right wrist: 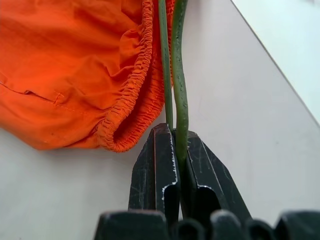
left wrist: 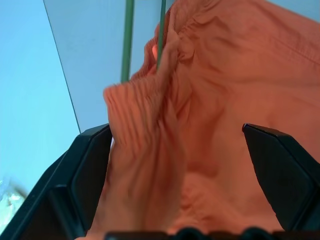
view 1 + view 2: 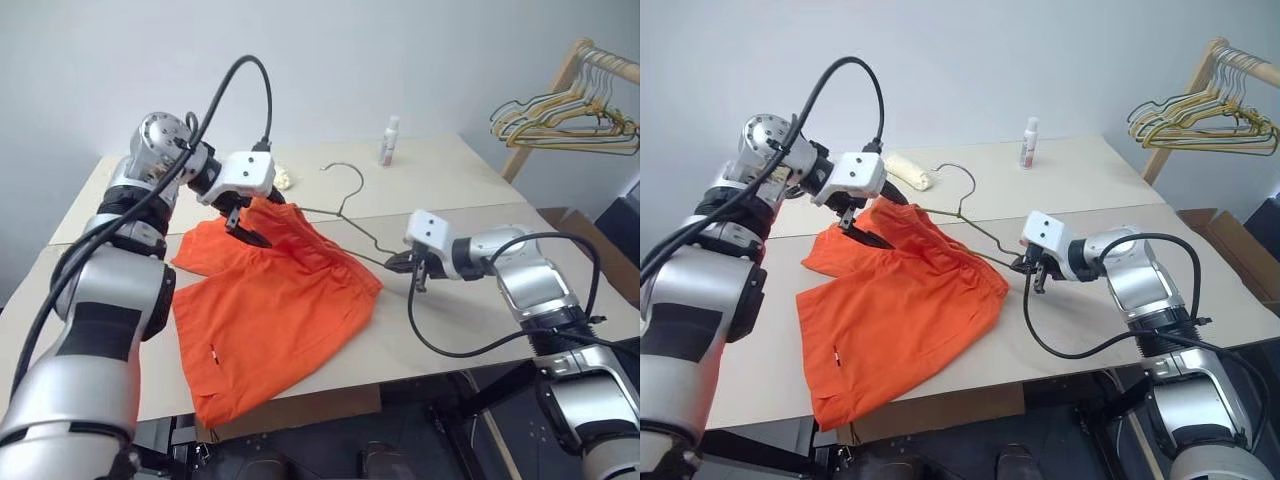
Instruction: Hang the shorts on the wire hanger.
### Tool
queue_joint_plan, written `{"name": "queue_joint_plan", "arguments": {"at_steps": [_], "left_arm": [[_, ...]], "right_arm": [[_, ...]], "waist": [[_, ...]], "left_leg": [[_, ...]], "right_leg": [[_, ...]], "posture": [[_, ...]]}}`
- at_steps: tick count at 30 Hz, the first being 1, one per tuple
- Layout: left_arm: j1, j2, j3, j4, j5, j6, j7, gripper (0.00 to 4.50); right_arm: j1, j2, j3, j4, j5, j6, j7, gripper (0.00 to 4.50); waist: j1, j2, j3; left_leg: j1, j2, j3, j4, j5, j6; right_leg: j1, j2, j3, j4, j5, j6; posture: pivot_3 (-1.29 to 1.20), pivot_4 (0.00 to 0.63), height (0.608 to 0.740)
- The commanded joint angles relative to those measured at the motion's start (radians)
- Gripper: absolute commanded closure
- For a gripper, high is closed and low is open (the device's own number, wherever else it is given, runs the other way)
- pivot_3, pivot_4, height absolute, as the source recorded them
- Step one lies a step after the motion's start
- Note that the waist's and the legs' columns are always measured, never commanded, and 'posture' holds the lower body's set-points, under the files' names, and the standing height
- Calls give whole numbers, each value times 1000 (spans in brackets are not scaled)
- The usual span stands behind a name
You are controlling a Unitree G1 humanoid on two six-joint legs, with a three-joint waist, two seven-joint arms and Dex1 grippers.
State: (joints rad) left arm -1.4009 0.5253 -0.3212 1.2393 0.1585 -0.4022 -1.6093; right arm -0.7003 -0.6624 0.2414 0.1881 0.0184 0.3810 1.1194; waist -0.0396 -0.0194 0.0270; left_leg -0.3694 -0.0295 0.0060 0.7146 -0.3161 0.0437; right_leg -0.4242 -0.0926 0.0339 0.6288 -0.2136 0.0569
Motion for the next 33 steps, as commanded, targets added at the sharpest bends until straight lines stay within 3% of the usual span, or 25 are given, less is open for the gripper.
{"name": "queue_joint_plan", "arguments": {"at_steps": [1,7,10,21,28,33], "left_arm": [[-41,-6,22,7,6,27,-4,19],[-48,-7,18,20,25,58,-4,19],[-52,-7,0,29,20,71,-5,624],[-54,-13,2,32,23,77,-5,4316],[-44,6,-14,21,24,15,-5,4449],[-48,15,22,15,24,-4,-2,4500]], "right_arm": [[-33,-10,-8,-52,-9,-12,-9,4500],[-7,-26,-4,-100,-8,-11,-5,4500],[7,-37,-3,-133,-10,-13,-8,4500],[26,-46,1,-177,-14,-5,-16,4500],[58,-40,-2,-189,-40,-100,-66,4500],[83,-65,-63,-223,-15,-130,-91,3053]], "waist": [[-1,0,0],[-6,0,0],[-7,0,0],[-7,0,0],[-7,0,0],[-7,0,0]], "left_leg": [[0,0,0,0,0,0],[0,0,0,0,0,0],[0,0,0,0,0,0],[0,0,0,0,0,0],[0,0,0,0,0,0],[0,0,0,0,0,0]], "right_leg": [[0,0,0,0,0,0],[0,0,0,0,0,0],[0,0,0,0,0,0],[0,0,0,1,0,0],[0,0,0,1,0,0],[0,0,0,1,0,0]], "posture": [[-30,0,740],[-44,0,740],[-49,0,740],[-56,0,740],[-56,0,740],[-48,0,740]]}}
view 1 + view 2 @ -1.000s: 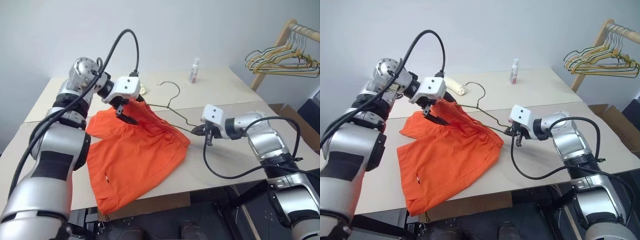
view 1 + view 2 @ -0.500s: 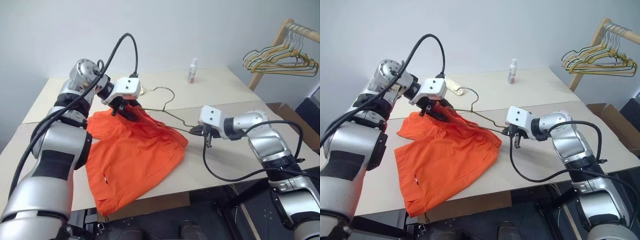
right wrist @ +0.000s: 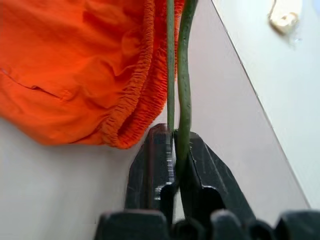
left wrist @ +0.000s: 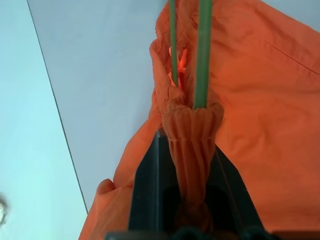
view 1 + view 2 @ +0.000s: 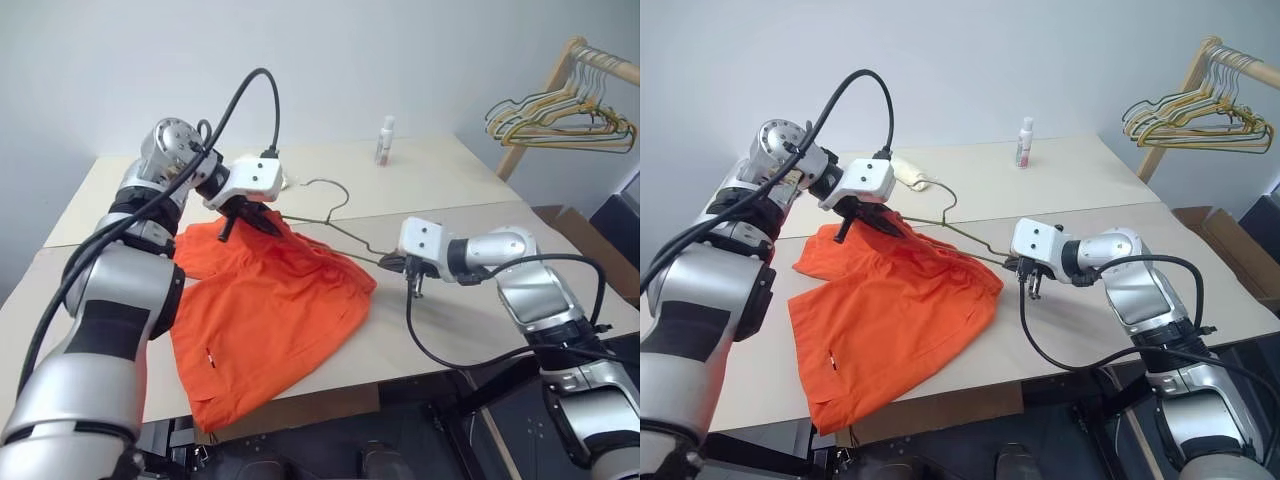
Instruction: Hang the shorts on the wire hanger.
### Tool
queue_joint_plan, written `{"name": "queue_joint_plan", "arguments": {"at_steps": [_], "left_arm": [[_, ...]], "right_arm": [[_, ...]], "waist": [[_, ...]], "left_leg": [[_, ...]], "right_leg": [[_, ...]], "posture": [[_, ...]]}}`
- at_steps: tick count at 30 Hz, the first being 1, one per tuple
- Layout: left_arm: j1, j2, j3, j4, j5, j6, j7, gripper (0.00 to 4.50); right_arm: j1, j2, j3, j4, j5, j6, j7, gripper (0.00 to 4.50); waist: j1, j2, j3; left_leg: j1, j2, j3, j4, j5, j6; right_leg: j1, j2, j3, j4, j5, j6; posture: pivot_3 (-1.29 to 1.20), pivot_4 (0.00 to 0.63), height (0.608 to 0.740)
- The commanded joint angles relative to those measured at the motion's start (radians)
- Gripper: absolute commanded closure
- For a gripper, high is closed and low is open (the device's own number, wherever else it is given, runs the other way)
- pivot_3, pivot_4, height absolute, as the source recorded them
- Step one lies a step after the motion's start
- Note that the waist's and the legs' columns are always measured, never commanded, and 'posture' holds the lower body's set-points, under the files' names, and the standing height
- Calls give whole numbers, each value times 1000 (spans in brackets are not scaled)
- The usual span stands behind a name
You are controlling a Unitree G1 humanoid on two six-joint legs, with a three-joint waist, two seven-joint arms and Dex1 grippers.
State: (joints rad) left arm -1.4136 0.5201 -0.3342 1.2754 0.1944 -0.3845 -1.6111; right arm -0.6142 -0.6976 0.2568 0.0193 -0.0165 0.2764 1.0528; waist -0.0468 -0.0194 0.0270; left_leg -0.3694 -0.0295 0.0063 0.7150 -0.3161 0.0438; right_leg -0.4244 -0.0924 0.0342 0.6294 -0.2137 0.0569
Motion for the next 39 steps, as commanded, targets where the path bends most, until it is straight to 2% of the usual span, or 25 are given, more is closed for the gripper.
{"name": "queue_joint_plan", "arguments": {"at_steps": [1,5,8,12,16,21,23,28,31,39], "left_arm": [[-37,23,42,-22,-11,-21,2,4500],[-38,31,68,-25,-22,-20,-2,4500],[-41,40,80,-27,-25,-15,-3,4500],[-44,53,88,-31,-22,-13,-3,4500],[-49,60,98,-29,-15,-7,2,4500],[-53,60,110,-28,-12,-1,10,4500],[-51,61,112,-29,-10,-3,9,4500],[-45,61,118,-31,-10,-2,6,4500],[-43,62,120,-32,-9,-5,8,4500],[-36,72,126,-33,-18,-11,4,4500]], "right_arm": [[4,-34,-108,-65,33,-5,-40,2666],[60,-54,-227,-128,83,65,-96,1267],[162,-61,-357,-202,131,154,-160,298],[342,-43,-480,-317,233,244,-173,298],[476,41,-473,-396,342,346,-207,298],[460,234,-352,-364,379,428,-319,298],[406,331,-332,-311,433,522,-369,298],[337,416,-278,-213,415,512,-427,298],[313,430,-287,-178,444,526,-435,852],[286,417,-283,-134,454,539,-446,3763]], "waist": [[1,0,0],[5,0,0],[10,0,0],[13,0,0],[5,0,0],[-2,0,0],[-4,0,0],[4,0,0],[5,0,0],[1,0,0]], "left_leg": [[0,0,0,0,0,0],[0,0,0,0,0,0],[0,0,-1,0,0,1],[0,0,0,0,-1,1],[0,1,0,1,-1,1],[4,1,2,1,-1,2],[4,1,2,0,-1,2],[1,0,0,1,-1,1],[0,-2,0,1,-1,1],[1,-2,0,1,-1,2]], "right_leg": [[0,0,0,0,0,0],[0,0,0,0,0,0],[1,0,-1,0,0,0],[1,0,0,0,0,0],[2,1,0,0,0,0],[3,1,4,0,0,0],[2,1,4,1,0,0],[1,0,2,2,0,1],[0,-1,2,1,0,1],[1,-1,2,2,0,2]], "posture": [[-48,0,740],[-46,0,740],[-46,0,740],[-49,0,740],[-52,0,740],[-47,0,740],[-43,0,740],[-38,0,740],[-31,0,740],[-24,0,740]]}}
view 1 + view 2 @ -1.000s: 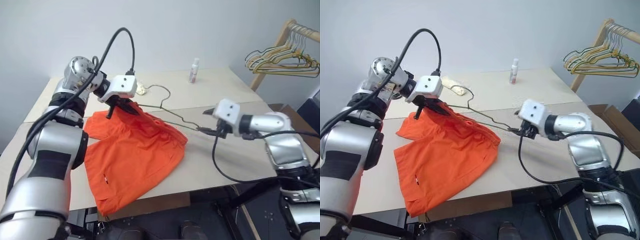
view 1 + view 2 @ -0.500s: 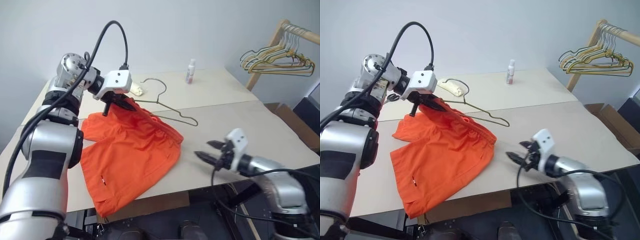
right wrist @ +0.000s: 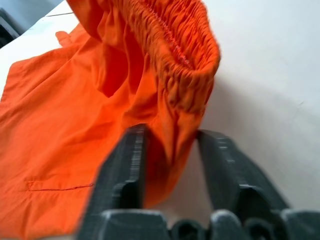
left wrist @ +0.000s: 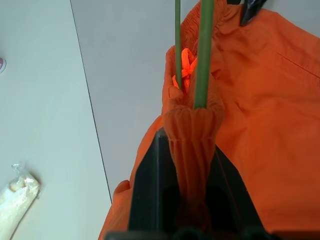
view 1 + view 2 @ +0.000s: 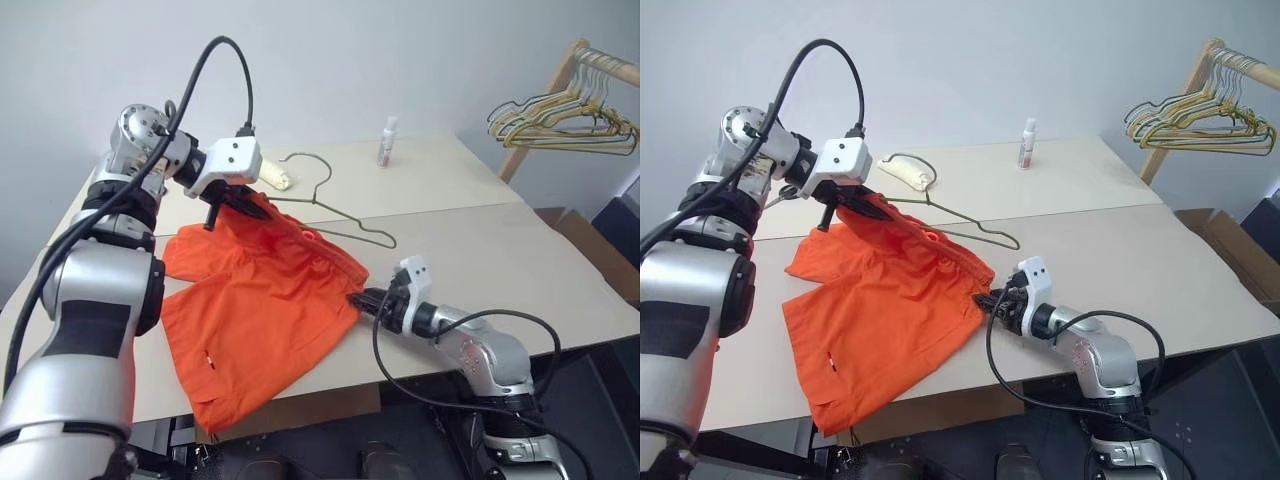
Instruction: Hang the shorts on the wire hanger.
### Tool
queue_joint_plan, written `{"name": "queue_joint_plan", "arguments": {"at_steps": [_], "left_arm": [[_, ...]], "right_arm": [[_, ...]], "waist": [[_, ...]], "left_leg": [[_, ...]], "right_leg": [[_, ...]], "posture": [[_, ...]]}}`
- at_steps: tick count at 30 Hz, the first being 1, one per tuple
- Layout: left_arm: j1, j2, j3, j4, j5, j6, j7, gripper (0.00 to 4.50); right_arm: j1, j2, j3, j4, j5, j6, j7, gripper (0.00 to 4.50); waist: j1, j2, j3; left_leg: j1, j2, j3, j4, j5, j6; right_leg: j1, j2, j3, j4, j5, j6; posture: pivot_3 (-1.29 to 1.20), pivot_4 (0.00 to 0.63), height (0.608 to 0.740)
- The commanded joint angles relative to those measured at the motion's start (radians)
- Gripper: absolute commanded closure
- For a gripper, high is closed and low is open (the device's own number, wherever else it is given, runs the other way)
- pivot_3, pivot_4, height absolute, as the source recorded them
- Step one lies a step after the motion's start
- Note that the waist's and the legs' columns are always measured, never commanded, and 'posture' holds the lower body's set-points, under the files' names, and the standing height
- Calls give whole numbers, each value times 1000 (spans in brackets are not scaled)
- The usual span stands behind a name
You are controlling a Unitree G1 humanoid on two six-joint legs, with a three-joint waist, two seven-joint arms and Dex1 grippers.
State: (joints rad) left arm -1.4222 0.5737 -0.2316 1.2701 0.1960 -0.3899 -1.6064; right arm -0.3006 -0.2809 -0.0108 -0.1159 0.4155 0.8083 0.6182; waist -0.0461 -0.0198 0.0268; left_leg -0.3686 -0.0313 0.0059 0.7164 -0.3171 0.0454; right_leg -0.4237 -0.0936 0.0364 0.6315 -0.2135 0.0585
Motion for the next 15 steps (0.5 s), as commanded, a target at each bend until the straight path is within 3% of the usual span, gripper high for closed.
{"name": "queue_joint_plan", "arguments": {"at_steps": [1,2,7,15], "left_arm": [[-25,21,20,-27,-25,-13,-5,4500],[-24,24,17,-26,-30,-18,-7,4500],[-17,66,-95,-46,-154,-31,-8,4500],[10,169,-337,-146,-390,-20,-8,4500]], "right_arm": [[-33,3,-21,10,26,13,-18,4134],[-36,5,-25,16,29,17,-23,4465],[-27,-36,-65,26,37,-13,-8,4465],[-18,-205,-114,36,61,-44,89,4465]], "waist": [[0,0,0],[-1,0,0],[-1,0,0],[1,0,0]], "left_leg": [[0,0,0,0,0,0],[0,0,0,0,0,0],[0,0,0,0,0,0],[0,0,0,0,0,1]], "right_leg": [[0,0,0,0,0,0],[0,0,0,0,0,0],[0,0,0,0,0,0],[0,0,0,0,0,0]], "posture": [[-25,0,740],[-25,0,740],[-24,0,740],[-30,0,740]]}}
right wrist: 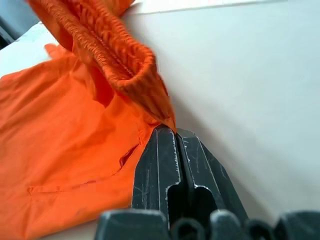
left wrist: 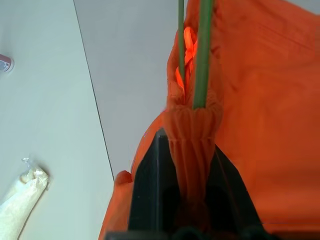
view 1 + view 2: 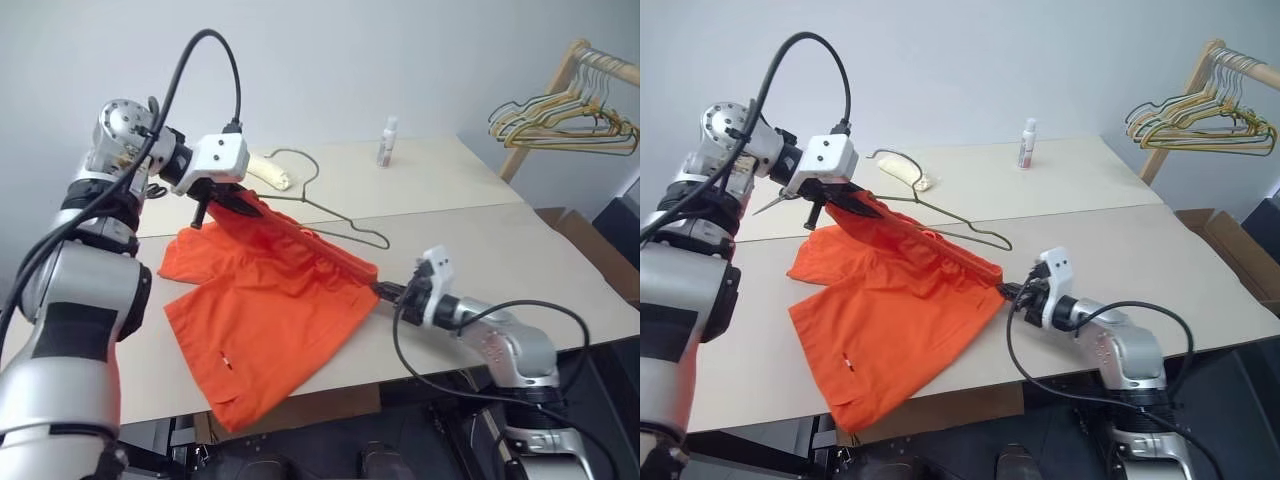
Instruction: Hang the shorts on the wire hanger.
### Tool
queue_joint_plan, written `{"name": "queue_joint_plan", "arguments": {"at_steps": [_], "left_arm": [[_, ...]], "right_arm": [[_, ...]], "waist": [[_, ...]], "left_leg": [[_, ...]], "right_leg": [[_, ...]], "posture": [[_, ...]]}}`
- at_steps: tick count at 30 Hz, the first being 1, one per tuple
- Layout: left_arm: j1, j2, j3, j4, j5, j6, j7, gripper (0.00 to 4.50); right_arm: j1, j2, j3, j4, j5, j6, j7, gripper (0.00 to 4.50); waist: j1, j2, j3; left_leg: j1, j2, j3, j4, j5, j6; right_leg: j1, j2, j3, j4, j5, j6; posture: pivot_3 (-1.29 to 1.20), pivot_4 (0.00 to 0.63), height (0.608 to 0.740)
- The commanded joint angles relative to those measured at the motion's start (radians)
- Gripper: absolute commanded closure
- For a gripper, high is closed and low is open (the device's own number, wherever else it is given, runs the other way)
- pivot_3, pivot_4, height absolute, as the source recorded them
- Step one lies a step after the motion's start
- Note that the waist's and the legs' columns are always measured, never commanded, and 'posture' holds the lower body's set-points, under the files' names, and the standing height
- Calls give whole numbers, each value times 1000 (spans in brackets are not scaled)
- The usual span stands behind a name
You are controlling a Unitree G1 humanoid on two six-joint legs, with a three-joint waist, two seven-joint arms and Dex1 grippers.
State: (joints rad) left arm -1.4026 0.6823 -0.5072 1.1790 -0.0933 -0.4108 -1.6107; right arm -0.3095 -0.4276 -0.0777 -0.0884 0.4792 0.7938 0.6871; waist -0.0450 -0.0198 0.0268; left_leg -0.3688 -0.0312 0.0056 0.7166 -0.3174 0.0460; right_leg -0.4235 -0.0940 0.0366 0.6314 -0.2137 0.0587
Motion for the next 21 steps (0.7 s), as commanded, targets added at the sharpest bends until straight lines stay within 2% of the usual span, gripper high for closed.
{"name": "queue_joint_plan", "arguments": {"at_steps": [1,6,11,21], "left_arm": [[-8,69,-86,-66,-129,6,-4,4500],[4,103,-184,-122,-258,38,-4,4500],[-5,88,-193,-70,-197,17,-4,4500],[-1,39,-100,1,-51,-36,-4,4500]], "right_arm": [[-11,-74,-47,15,-4,-36,28,4465],[-17,-132,-33,30,-11,-60,62,4465],[11,-198,-13,-17,-28,-108,108,4465],[72,-354,-3,-134,-63,-190,172,4465]], "waist": [[0,0,0],[0,0,0],[1,0,0],[4,0,0]], "left_leg": [[0,0,0,0,0,0],[0,1,1,0,0,0],[0,1,1,0,0,0],[-1,1,1,3,-1,2]], "right_leg": [[0,0,0,0,0,0],[0,0,1,0,0,0],[0,1,0,-1,0,0],[1,1,0,-2,0,1]], "posture": [[-31,0,740],[-30,0,740],[-31,0,740],[-46,0,740]]}}
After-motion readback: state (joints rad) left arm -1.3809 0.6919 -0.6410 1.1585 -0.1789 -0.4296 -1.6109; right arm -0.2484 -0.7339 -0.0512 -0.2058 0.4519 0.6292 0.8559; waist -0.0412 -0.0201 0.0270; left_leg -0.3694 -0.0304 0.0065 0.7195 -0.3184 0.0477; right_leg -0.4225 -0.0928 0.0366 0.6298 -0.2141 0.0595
